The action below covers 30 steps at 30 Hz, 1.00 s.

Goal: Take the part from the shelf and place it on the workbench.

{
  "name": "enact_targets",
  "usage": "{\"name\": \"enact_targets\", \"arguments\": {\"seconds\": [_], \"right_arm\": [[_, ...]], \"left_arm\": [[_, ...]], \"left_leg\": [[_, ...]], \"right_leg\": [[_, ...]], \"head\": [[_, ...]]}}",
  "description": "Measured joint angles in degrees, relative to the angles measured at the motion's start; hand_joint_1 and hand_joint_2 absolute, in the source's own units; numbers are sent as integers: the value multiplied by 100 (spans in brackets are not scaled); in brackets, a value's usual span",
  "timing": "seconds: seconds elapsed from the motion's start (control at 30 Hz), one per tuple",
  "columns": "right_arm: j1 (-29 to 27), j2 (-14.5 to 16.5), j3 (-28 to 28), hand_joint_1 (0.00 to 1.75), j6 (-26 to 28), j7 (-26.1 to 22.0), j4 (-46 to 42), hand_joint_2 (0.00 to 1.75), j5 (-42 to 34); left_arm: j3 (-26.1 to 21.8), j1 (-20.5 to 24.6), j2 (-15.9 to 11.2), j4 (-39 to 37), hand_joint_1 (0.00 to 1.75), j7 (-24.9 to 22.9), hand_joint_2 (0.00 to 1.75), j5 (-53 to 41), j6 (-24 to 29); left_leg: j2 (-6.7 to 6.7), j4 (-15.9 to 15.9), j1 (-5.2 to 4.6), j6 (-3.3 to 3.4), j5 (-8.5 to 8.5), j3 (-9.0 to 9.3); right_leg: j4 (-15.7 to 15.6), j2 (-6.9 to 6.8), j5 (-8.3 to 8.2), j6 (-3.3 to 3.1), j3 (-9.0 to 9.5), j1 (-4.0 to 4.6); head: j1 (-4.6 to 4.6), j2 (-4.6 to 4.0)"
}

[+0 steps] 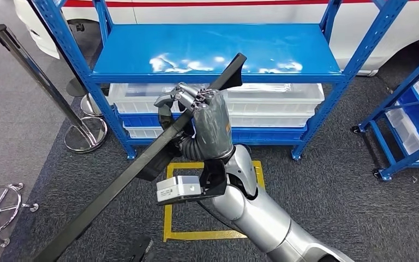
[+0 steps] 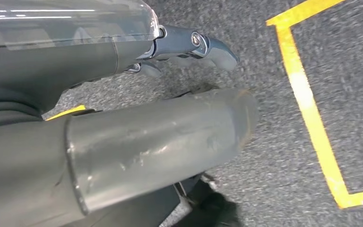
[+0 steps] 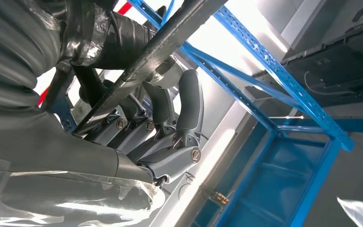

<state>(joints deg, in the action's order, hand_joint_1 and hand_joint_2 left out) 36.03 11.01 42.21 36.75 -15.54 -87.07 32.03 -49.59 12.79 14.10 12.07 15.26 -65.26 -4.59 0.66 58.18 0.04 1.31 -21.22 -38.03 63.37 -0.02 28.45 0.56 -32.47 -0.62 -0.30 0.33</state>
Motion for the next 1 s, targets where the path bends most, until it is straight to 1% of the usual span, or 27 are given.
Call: {"name": "enact_targets", "arguments": {"seconds": [0.03,0.07,0.13,0.17,0.2,0.23,0.27,0.3,0.33,0.37,0.4,0.43,0.47,0.5,0.53,0.57,0.63,0.67,0.7,0.73,0.77,0.8,0.83,0.87,0.9,0.93,1.0], "right_arm": [[3,3,0,175,-1,1,-3,175,3],[6,5,0,175,-2,3,-5,175,7],[8,5,0,175,-2,3,3,175,8],[8,5,0,175,-3,4,8,175,8],[8,6,0,175,-4,4,13,175,9],[8,7,0,175,-6,4,19,175,10],[7,7,0,175,-7,4,26,175,12],[3,7,0,175,-7,4,37,175,14],[-2,7,0,175,-5,4,49,175,19],[-7,7,0,175,-3,4,61,175,26],[-11,7,0,175,-1,4,68,175,36],[-13,7,0,175,2,4,73,175,50],[-12,7,0,175,5,4,75,175,65],[-10,7,0,175,7,4,76,175,80],[-8,7,0,175,8,5,76,175,92],[-6,7,0,175,9,5,78,175,98],[-8,4,0,175,11,7,84,175,102],[-8,2,0,175,12,8,89,175,103],[-8,-2,0,175,13,8,92,175,103],[-10,-5,0,175,14,8,97,175,104],[-13,-9,0,175,15,8,102,175,104],[-18,-15,0,175,15,8,111,175,104],[-24,-24,0,175,15,9,122,175,104],[-29,-32,0,175,15,9,133,175,106],[-33,-39,0,175,15,10,143,175,109],[-34,-43,0,175,15,10,147,175,112],[-30,-43,0,175,15,10,150,175,116]], "left_arm": [[1,2,0,0,0,-1,0,0,0],[2,3,1,0,0,-2,0,1,-1],[2,1,1,0,0,-6,0,1,-2],[2,-4,1,0,0,-8,0,2,-2],[2,-9,0,0,0,-10,0,2,-3],[2,-10,0,0,0,-13,0,2,-3],[3,-10,0,0,0,-14,0,1,-4],[3,-9,0,0,0,-15,0,1,-4],[4,-9,0,0,0,-15,0,-1,-4],[4,-9,0,0,0,-15,0,-1,-4],[4,-8,0,0,0,-15,0,-2,-4],[6,-3,0,0,0,-15,0,-2,-4],[8,9,-1,0,0,-15,0,-2,-4],[11,24,-1,0,0,-15,0,-2,-4],[14,37,-1,0,0,-14,0,-2,-4],[16,47,-1,0,0,-14,0,-2,-4],[22,46,1,0,0,-14,0,-2,-4],[25,47,1,0,0,-15,0,-2,-4],[27,50,2,0,0,-15,0,-2,-4],[30,56,3,0,0,-15,0,-3,-4],[33,59,3,0,0,-15,0,-4,-4],[36,60,3,0,0,-15,0,-5,-4],[37,59,3,0,0,-15,0,-7,-4],[38,57,4,0,0,-15,0,-7,-4],[39,57,8,0,0,-15,0,-7,-4],[40,57,13,0,0,-15,0,-7,-4],[43,60,20,0,0,-15,0,-7,-4]], "left_leg": [[-3,13,-3,-31,47,-32],[-4,8,-1,-65,103,-56],[-19,-1,19,-130,139,-100],[-29,79,31,-162,24,-152],[-39,270,44,-193,-199,-228],[-43,580,57,-218,-502,-321],[-43,961,64,-238,-786,-410],[-42,1321,70,-253,-977,-470],[-41,1563,72,-261,-1033,-467],[-42,1619,70,-260,-966,-375],[-42,1477,68,-249,-823,-191],[-44,1152,64,-224,-674,87],[-50,733,54,-189,-625,390],[-56,322,38,-158,-640,664],[-63,26,19,-132,-682,849],[-69,-135,-4,-112,-725,931],[-58,-232,-10,-62,-625,934],[-44,-268,-1,-21,-557,911],[-28,-300,14,21,-492,875],[-13,-301,26,50,-440,820],[-10,-282,22,71,-397,746],[-6,-249,21,76,-359,665],[-2,-207,21,72,-325,578],[1,-158,22,63,-294,488],[3,-101,25,49,-268,397],[2,-41,29,32,-247,312],[-4,72,23,-22,-208,158]], "right_leg": [[-235,6,78,-30,140,14],[-377,13,126,-69,197,35],[-415,2,6,-162,118,27],[-434,-8,-66,-217,65,20],[-455,-18,-142,-263,0,8],[-455,-23,-212,-291,-72,8],[-456,-24,-279,-305,-159,11],[-453,-25,-346,-306,-249,16],[-449,-25,-414,-302,-343,20],[-446,-26,-478,-296,-431,23],[-443,-25,-537,-289,-508,26],[-441,-22,-591,-278,-572,29],[-441,-22,-637,-261,-620,33],[-442,-24,-681,-238,-653,35],[-455,-30,-730,-207,-672,30],[-478,-36,-784,-173,-680,21],[-527,-33,-854,-104,-689,4],[-479,-23,-777,-74,-717,1],[-325,-14,-601,-50,-779,0],[-50,-8,-340,-29,-873,-5],[322,-5,-57,-9,-986,-9],[707,-5,153,10,-1083,-15],[995,-6,246,28,-1122,-22],[1121,-7,221,42,-1079,-31],[1043,-8,103,49,-934,-42],[787,-9,-28,50,-702,-53],[133,1,-65,24,-230,-44]], "head": [[-1,0],[-2,0],[-3,0],[-5,0],[-6,0],[-8,0],[-9,0],[-9,0],[-9,0],[-9,0],[-9,0],[-10,0],[-10,0],[-9,0],[-9,0],[-9,0],[-10,0],[-9,0],[-8,0],[-8,0],[-7,0],[-7,0],[-7,0],[-7,0],[-7,0],[-7,0],[-9,0]]}}
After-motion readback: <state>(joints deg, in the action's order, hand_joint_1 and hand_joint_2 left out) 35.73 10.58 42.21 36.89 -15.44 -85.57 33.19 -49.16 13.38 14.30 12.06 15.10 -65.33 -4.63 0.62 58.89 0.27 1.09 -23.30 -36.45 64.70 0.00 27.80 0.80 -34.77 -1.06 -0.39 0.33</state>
